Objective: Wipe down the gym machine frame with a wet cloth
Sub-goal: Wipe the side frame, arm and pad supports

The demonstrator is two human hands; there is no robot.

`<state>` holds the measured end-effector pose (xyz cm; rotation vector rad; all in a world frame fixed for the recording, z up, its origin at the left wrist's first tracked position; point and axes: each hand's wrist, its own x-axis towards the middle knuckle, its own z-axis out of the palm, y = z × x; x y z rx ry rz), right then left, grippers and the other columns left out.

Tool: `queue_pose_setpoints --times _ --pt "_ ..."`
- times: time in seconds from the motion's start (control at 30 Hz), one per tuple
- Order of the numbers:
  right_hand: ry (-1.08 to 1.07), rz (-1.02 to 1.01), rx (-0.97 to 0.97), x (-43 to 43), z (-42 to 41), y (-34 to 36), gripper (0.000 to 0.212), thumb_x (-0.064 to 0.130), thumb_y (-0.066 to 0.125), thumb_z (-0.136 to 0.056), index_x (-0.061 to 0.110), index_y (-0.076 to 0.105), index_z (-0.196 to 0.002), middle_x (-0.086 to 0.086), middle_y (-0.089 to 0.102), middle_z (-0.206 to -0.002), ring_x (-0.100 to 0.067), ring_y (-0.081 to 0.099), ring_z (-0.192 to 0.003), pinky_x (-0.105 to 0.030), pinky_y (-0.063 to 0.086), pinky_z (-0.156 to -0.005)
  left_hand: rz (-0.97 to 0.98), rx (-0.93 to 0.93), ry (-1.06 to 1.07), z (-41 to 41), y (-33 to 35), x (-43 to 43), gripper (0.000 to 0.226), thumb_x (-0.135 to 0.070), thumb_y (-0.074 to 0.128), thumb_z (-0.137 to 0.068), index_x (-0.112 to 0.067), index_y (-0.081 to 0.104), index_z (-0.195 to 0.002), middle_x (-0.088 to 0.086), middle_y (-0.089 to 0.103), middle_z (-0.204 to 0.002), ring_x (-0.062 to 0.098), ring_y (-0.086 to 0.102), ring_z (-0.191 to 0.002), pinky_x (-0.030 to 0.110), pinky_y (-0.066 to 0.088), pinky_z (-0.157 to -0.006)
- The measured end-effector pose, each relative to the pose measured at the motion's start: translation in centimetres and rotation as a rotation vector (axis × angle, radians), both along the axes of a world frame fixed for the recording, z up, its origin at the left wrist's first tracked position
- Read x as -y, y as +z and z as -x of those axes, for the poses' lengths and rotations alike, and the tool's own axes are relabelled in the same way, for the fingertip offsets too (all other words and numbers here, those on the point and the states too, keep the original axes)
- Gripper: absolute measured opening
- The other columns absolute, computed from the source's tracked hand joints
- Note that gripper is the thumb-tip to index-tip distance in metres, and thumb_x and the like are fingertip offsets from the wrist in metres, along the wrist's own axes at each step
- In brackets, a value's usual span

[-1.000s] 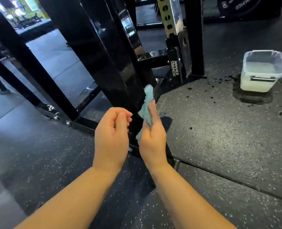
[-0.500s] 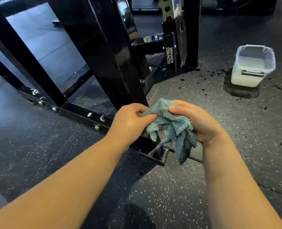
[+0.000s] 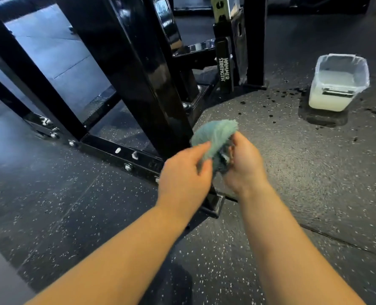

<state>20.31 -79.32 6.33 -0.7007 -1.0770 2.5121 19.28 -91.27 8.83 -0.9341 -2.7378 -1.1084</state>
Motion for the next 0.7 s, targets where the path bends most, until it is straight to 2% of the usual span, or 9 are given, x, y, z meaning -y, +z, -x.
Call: queue_pose_setpoints --times 0.1,0.17,0.2,0.3,0.4,0.47,0.53,0.6,0.7 --pt "0.072 0.048 -0.057 1.8 0.2 0.2 0.036 0.036 0.057 -0.088 0.004 0.059 -0.104 -0.013 0.063 -0.094 -0.023 0.06 -0.088 -0.035 0.05 -0.081 0.141 0.2 -0.142 -0.4 -0.9 -0.4 0.023 -0.018 0.045 -0.096 -0.021 0.056 -0.116 -0.013 0.055 -0.119 0.005 0.051 -0.11 0.02 0.039 -0.094" --pt "-0.036 -0.081 0.014 2.2 0.7 -1.0 0.025 0.018 0.062 -0.089 0.005 0.055 -0.108 -0.015 0.06 -0.099 -0.03 0.059 -0.092 -0.043 0.049 -0.085 0.047 0.429 -0.2 0.2 -0.9 0.7 0.04 -0.016 0.042 -0.098 -0.027 0.046 -0.137 -0.023 0.041 -0.132 -0.008 0.04 -0.121 0.011 0.031 -0.103" --pt "-0.128 -0.109 0.081 2.0 0.8 -1.5 0.024 0.011 0.061 -0.09 0.006 0.052 -0.111 -0.016 0.06 -0.102 -0.032 0.061 -0.095 -0.046 0.052 -0.086 -0.001 0.484 -0.199 0.5 -0.7 1.4 0.041 -0.015 0.042 -0.098 -0.031 0.047 -0.135 -0.024 0.043 -0.133 -0.012 0.043 -0.119 0.01 0.032 -0.104" --pt "-0.473 -0.258 0.14 0.8 0.9 -1.1 0.022 0.016 0.066 -0.088 0.023 0.051 -0.103 -0.002 0.061 -0.1 -0.02 0.064 -0.095 -0.032 0.056 -0.078 -0.187 0.373 -0.007 1.7 0.3 3.1 0.034 -0.013 0.044 -0.097 -0.041 0.059 -0.109 -0.022 0.066 -0.108 -0.009 0.058 -0.103 0.029 0.048 -0.097" --pt "-0.523 -0.42 -0.02 1.9 2.1 0.3 0.027 0.018 0.072 -0.084 0.026 0.058 -0.106 0.007 0.062 -0.1 0.0 0.06 -0.09 -0.012 0.049 -0.075 -0.398 0.241 0.288 3.4 1.8 3.3 0.025 -0.016 0.044 -0.098 -0.034 0.055 -0.11 -0.02 0.06 -0.105 -0.001 0.056 -0.102 0.037 0.049 -0.097" --pt "-0.399 -0.581 -0.057 4.9 3.4 -0.2 0.036 0.033 0.068 -0.085 0.032 0.057 -0.119 0.002 0.061 -0.118 -0.003 0.057 -0.111 -0.025 0.047 -0.096 -0.575 0.338 0.396 4.5 2.6 2.7 0.021 -0.021 0.04 -0.099 -0.028 0.049 -0.117 -0.016 0.054 -0.109 0.006 0.054 -0.108 0.034 0.047 -0.094" --pt "-0.324 -0.83 -0.042 7.7 4.3 -2.1 0.053 0.057 0.048 -0.089 0.04 0.037 -0.138 -0.001 0.043 -0.142 -0.015 0.04 -0.133 -0.046 0.033 -0.111 -0.716 0.457 0.411 5.3 2.7 2.3 0.024 -0.031 0.035 -0.1 -0.025 0.048 -0.12 -0.007 0.055 -0.12 0.014 0.052 -0.116 0.028 0.043 -0.085" --pt "-0.346 -0.979 -0.074 8.4 4.8 -4.2 0.054 0.058 0.03 -0.094 0.04 0.023 -0.144 0.001 0.029 -0.151 -0.014 0.029 -0.139 -0.041 0.027 -0.114 -0.718 0.479 0.385 5.5 2.7 2.1 0.04 -0.044 0.032 -0.099 -0.024 0.048 -0.13 -0.002 0.053 -0.133 0.015 0.051 -0.12 0.028 0.04 -0.089" --pt "-0.375 -0.877 -0.02 8.4 4.9 -8.0 0.051 0.043 0.031 -0.098 0.025 0.026 -0.145 -0.005 0.033 -0.149 -0.014 0.031 -0.137 -0.029 0.024 -0.114 -0.666 0.566 0.374 5.1 2.7 1.6 0.047 -0.054 0.027 -0.098 -0.03 0.049 -0.132 -0.008 0.053 -0.134 0.009 0.048 -0.122 0.033 0.035 -0.106"
